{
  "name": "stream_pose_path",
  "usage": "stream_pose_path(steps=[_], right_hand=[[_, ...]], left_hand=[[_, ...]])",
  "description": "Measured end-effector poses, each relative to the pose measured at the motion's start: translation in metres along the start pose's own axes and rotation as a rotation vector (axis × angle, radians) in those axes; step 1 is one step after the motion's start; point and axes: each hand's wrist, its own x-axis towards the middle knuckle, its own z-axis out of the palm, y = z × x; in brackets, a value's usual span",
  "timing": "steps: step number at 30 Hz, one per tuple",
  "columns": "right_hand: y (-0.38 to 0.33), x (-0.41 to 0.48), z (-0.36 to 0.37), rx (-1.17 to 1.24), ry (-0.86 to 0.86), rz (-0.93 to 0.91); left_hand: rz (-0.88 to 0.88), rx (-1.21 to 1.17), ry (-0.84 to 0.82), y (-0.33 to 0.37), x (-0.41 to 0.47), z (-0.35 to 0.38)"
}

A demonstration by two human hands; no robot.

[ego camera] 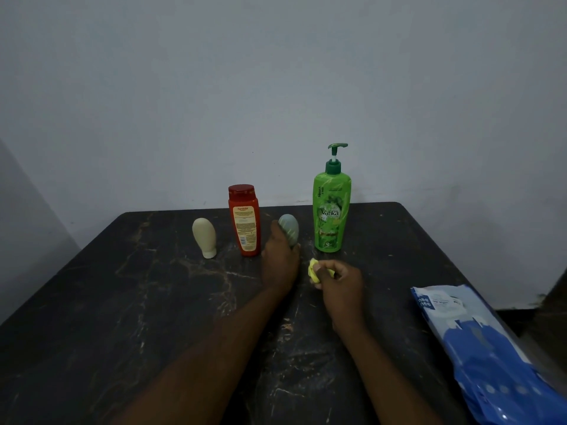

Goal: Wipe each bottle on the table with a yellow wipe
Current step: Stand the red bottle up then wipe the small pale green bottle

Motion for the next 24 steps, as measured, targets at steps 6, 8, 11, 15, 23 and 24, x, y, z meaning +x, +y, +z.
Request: stream_pose_path(steps=[6, 8, 11, 15, 23, 24], right_hand=[[-0.012, -0.005, -0.005, 0.135, 0.041, 0.025], [-0.016, -0.008, -0.006, 0.135, 0.050, 0.001], [-0.022, -0.015, -0.007, 0.132, 0.016, 0.009], [-0.027, -0.032, -0.012, 0.132, -0.097, 0.097], [-0.043, -0.119, -0.048, 0.201, -0.134, 0.212], [-0.042, -0.131, -0.051, 0.164, -0.131, 0.189]], left_hand=[[0.056, -0.087, -0.039, -0.004, -0.039, -0.029], [0.080, -0.094, -0.065, -0.004, -0.058, -0.047], [0.081, -0.081, -0.135, -0.006, -0.090, -0.079], [0.031, -0.085, -0.235, -0.006, -0.130, -0.126], [0.127, 0.001, -0.256, -0.016, -0.192, -0.165], [0.141, 0.002, -0.243, -0.017, -0.196, -0.164]])
